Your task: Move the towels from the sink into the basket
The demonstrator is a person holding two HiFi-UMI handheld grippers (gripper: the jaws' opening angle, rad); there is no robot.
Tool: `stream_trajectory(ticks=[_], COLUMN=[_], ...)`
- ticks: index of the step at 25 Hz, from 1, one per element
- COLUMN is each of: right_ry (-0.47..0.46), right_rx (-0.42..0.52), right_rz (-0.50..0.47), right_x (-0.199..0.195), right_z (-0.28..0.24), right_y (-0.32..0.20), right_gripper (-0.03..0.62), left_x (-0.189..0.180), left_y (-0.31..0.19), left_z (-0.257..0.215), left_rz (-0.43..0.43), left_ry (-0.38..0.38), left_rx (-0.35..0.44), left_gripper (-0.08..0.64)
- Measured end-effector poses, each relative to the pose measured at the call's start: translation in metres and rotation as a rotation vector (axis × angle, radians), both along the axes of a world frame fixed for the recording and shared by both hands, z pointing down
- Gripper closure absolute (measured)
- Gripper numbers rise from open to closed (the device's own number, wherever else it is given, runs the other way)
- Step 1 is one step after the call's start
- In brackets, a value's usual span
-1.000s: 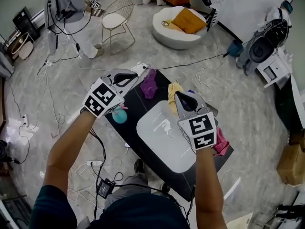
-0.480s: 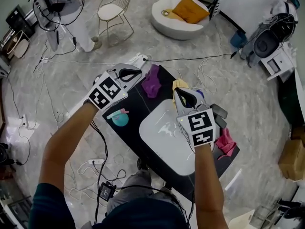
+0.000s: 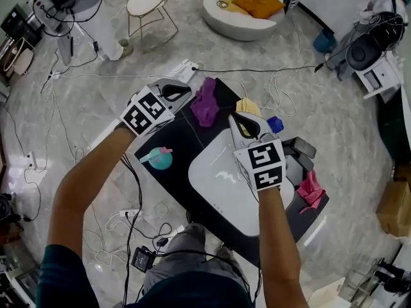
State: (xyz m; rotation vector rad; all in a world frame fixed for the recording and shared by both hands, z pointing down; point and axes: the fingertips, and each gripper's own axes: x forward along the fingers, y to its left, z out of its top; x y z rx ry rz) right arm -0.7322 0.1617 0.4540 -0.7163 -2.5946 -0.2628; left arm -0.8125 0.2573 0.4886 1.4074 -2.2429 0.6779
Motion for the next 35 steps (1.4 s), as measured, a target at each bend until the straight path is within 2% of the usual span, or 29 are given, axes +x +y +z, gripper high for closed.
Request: stream_trajectory(ticks=[4,11,14,19,25,30,35], right_ry=[0.033,0.084,0.111,0.149,0.189,0.214,0.234], right_rx=[-0.008,-0.024,-0.032,-0.032,-0.059,-0.065,-0.058], right_rz=[0.003,0.012,0.014,0.01,0.001,-0.014,-0.038], right_x=[-0.006,-0.018,-0.019,-0.023,-0.027,-0.031,-0.031], right_z=[0.026,0.074,0.095,0.127,0.162,0.186,0.204], right_y=[0.003,0.005,0.006,0.009,0.016,0.025,0.034], right_gripper=[0.583,0.581,0.581,0.575,0.552,0.539,0.523], left_x=[-0.014,-0.035,-0.042,-0.056,-0.073,-0.09,-0.097], left_y=[-0.001,-0.008,-0.014,-0.024,-0.039,-0.045,-0.053], left_z=[0.033,0.088,0.107,0.136,0.166,0.178,0.192], left_rz=[-0.008,0.018,0.023,0.017,0.013,-0.012,-0.026], left_ry=[0.06,0.094,0.117,0.169,0.188,0.213,0.271], left_rx=[-0.011,-0.07,-0.078,-0.065,-0.07,-0.04,-0.023], left_gripper=[0.552,0.551,0.518,0.483,0.456,0.447,0.422])
